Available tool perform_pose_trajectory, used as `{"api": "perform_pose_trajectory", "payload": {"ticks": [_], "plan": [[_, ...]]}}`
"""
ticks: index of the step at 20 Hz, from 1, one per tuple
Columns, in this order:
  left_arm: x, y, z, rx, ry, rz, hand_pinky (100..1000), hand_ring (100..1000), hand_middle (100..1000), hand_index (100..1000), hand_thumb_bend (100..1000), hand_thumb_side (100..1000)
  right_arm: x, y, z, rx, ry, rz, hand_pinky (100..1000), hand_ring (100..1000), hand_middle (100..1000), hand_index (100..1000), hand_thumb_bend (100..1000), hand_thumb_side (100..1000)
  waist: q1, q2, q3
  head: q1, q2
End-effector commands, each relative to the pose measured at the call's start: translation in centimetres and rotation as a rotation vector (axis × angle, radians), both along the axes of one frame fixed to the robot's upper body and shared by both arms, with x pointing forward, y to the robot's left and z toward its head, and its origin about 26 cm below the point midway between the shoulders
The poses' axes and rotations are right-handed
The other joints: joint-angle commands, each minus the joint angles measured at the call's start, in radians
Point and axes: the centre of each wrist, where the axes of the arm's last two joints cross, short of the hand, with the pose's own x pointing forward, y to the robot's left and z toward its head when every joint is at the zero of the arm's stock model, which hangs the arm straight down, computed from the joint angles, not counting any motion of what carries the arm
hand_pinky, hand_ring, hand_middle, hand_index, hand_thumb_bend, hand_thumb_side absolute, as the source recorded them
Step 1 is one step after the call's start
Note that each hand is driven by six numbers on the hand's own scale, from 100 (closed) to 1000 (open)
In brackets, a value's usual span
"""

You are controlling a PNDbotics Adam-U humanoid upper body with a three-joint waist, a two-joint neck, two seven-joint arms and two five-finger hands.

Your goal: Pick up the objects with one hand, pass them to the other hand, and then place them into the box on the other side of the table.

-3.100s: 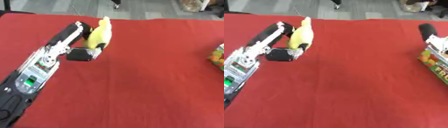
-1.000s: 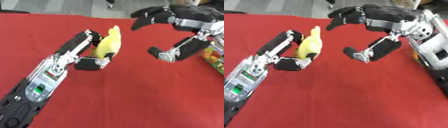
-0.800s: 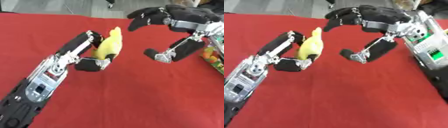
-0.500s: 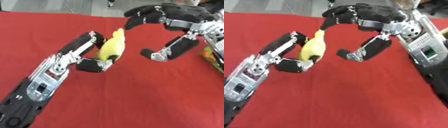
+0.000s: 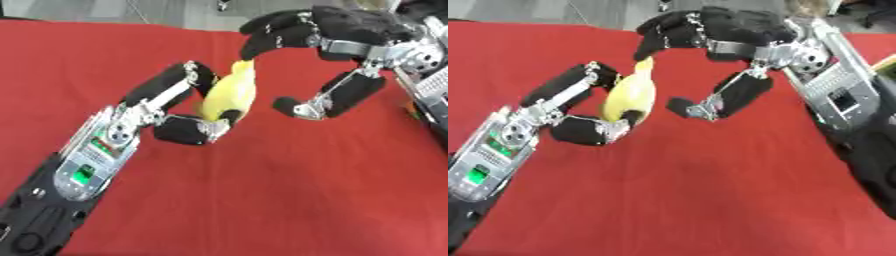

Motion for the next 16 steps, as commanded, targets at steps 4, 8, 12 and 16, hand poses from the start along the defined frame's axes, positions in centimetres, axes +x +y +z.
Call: {"api": "perform_pose_trajectory", "payload": {"ticks": [4,8,12,16], "plan": [[-0.61,-0.14,1.75,-0.015,-0.055,-0.034,650,508,388,548,100,413,0.13,0.12,0.77,-0.012,-0.011,-0.001,916,979,807,891,100,333,0.002,-0.02,0.002,-0.001,0.004],[-0.83,-0.24,2.12,-0.016,-0.07,-0.044,649,507,386,547,100,405,0.29,0.37,0.66,-0.02,0.012,-0.005,919,985,808,894,100,315,0.003,-0.02,0.004,-0.002,0.004],[-0.76,-0.32,2.14,-0.014,-0.065,-0.049,649,508,386,548,100,402,0.5,0.61,0.33,-0.04,0.042,-0.005,924,993,810,898,100,291,0.002,-0.02,0.005,-0.005,0.003],[-0.56,-0.33,2.1,-0.014,-0.062,-0.039,647,506,384,548,100,400,0.52,0.79,0.19,-0.059,0.062,0.006,931,1000,822,914,100,324,0.002,-0.019,0.006,-0.011,0.003]]}}
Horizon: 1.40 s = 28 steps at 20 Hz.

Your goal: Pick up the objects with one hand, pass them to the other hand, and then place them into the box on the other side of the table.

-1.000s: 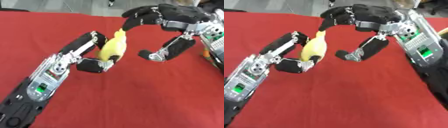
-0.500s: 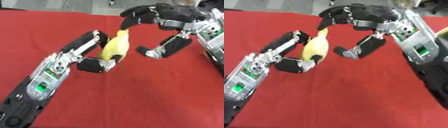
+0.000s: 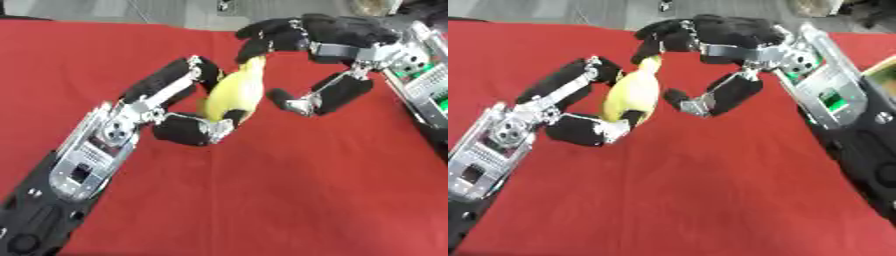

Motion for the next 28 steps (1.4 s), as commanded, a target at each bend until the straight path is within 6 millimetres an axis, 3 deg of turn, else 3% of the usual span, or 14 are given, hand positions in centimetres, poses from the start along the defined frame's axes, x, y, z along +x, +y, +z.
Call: {"api": "perform_pose_trajectory", "payload": {"ticks": [1,9,14,28], "plan": [[0.0,0.0,1.0,-0.009,-0.034,0.005,647,506,384,549,100,399,-0.1,0.1,1.0,-0.026,-0.02,0.026,934,1000,825,915,100,327,0.001,-0.019,0.001,-0.007,0.002],[0.3,0.0,0.8,-0.021,-0.032,0.028,646,505,379,550,100,393,-0.3,0.3,1.2,-0.089,0.004,0.06,953,1000,822,918,223,361,0.001,-0.018,0.001,-0.016,0.002],[0.3,0.0,0.7,-0.018,-0.028,0.029,645,504,378,550,100,392,-0.4,0.4,1.3,-0.113,0.0,0.077,952,1000,819,916,246,350,0.001,-0.017,0.001,-0.019,0.001],[0.1,-0.8,0.9,-0.018,-0.016,-0.014,647,504,375,552,100,401,-0.1,1.3,0.6,-0.11,0.048,0.056,949,1000,809,898,115,274,0.001,-0.013,0.004,-0.025,0.005]]}}
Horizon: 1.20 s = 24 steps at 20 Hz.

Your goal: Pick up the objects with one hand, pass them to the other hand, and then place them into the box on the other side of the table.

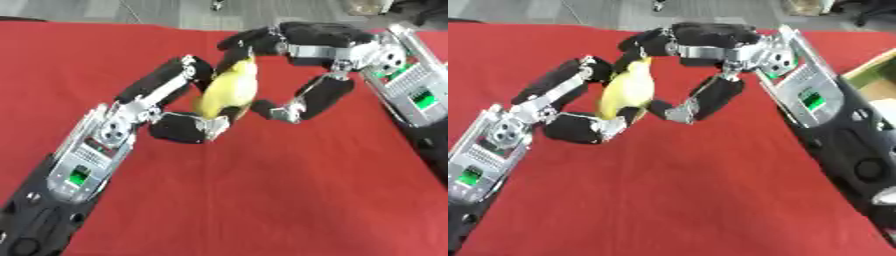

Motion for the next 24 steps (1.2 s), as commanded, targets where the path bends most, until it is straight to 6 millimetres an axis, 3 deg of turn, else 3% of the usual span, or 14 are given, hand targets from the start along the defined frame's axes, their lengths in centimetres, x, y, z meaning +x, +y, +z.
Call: {"api": "perform_pose_trajectory", "payload": {"ticks": [1,14,24], "plan": [[-0.3,-0.4,1.2,-0.006,-0.035,-0.025,647,504,375,551,100,409,0.0,0.2,0.8,-0.075,-0.064,0.059,948,1000,807,893,114,272,0.002,-0.014,0.001,-0.004,0.005],[-0.3,-0.6,1.7,-0.041,-0.053,-0.023,645,502,371,551,100,406,0.0,0.3,0.7,-0.124,-0.072,0.057,944,1000,787,844,100,293,0.002,-0.014,0.006,-0.003,0.002],[-0.2,-0.9,2.0,-0.06,-0.061,-0.029,644,499,367,551,100,411,0.7,0.5,-0.2,-0.212,-0.042,0.057,960,1000,804,902,100,309,0.001,-0.015,0.008,-0.011,0.003]]}}
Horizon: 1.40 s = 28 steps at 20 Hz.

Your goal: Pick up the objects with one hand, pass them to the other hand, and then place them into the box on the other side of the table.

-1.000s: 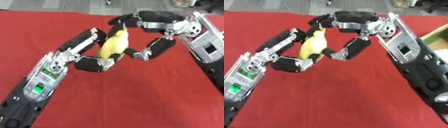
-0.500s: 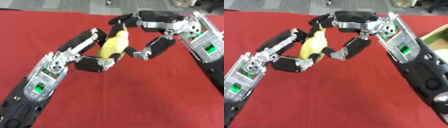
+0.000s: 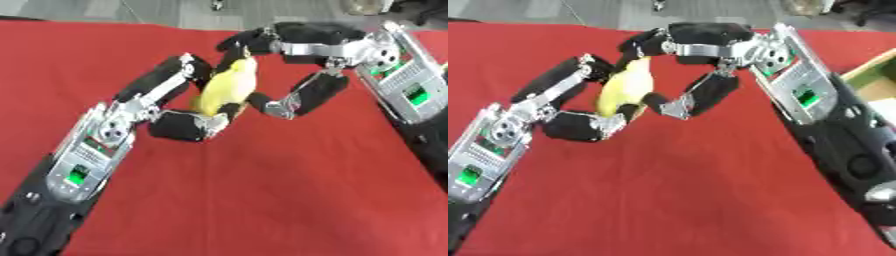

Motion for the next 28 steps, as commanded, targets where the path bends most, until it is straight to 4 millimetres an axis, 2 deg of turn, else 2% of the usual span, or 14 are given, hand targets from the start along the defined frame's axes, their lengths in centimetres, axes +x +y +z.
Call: {"api": "perform_pose_trajectory", "payload": {"ticks": [1,7,9,11,12,13,14,15,16,18,19,22,28], "plan": [[-0.4,-0.5,1.7,-0.035,-0.056,-0.029,644,499,367,551,100,411,0.2,0.4,-0.1,-0.162,-0.082,0.109,960,1000,801,887,100,313,0.001,-0.016,0.001,-0.004,0.004],[-0.5,-0.8,2.0,-0.034,-0.06,-0.042,645,499,367,552,100,405,0.7,0.5,-0.8,-0.175,-0.053,0.092,959,1000,793,870,100,300,0.002,-0.016,0.001,-0.007,0.002],[-0.5,-0.8,1.9,-0.033,-0.059,-0.043,645,500,367,552,100,402,0.8,0.6,-0.9,-0.171,-0.042,0.091,957,1000,781,832,100,276,0.003,-0.016,0.001,-0.008,0.003],[-0.5,-0.8,1.9,-0.031,-0.058,-0.042,645,500,367,552,100,401,0.9,0.5,-0.9,-0.159,-0.022,0.088,955,1000,773,810,100,304,0.004,-0.015,0.0,-0.009,0.003],[-0.5,-0.8,1.9,-0.031,-0.057,-0.041,645,500,367,552,100,403,0.9,0.5,-0.9,-0.149,-0.01,0.086,951,1000,754,768,100,311,0.004,-0.015,0.0,-0.01,0.002],[-0.4,-0.8,1.9,-0.031,-0.057,-0.04,645,500,367,552,100,403,0.9,0.4,-0.8,-0.138,0.002,0.085,951,1000,754,768,100,311,0.004,-0.015,0.0,-0.011,0.002],[-0.4,-0.9,1.9,-0.032,-0.057,-0.039,646,500,371,557,100,404,0.9,0.4,-0.7,-0.125,0.015,0.084,940,1000,724,706,100,251,0.004,-0.015,0.0,-0.011,0.001],[-0.4,-0.9,1.9,-0.034,-0.057,-0.037,647,500,372,559,100,403,0.9,0.3,-0.6,-0.111,0.028,0.081,933,1000,715,674,100,253,0.004,-0.015,0.0,-0.011,0.001],[-0.4,-0.9,1.9,-0.037,-0.057,-0.034,648,501,379,578,100,393,0.9,0.2,-0.4,-0.094,0.04,0.077,928,1000,702,649,100,209,0.004,-0.015,0.0,-0.011,0.0],[-0.4,-0.8,2.0,-0.046,-0.058,-0.023,659,507,396,613,100,310,0.9,0.0,-0.2,-0.049,0.062,0.06,904,972,657,564,100,170,0.005,-0.016,0.0,-0.01,0.002],[-0.3,-0.8,2.0,-0.054,-0.059,-0.014,660,509,400,624,100,290,0.8,0.0,-0.1,-0.026,0.071,0.051,900,967,649,557,100,163,0.005,-0.016,-0.001,-0.01,0.003],[-0.3,-0.8,2.0,-0.08,-0.068,0.012,660,513,410,643,100,255,0.6,0.1,0.0,0.019,0.086,0.04,886,942,610,512,100,188,0.006,-0.016,-0.001,-0.011,0.004],[-0.3,-0.7,1.8,-0.1,-0.08,0.066,679,544,464,718,100,212,0.2,0.2,0.1,0.046,0.101,0.033,871,921,559,478,100,172,0.006,-0.014,-0.001,-0.015,0.003]]}}
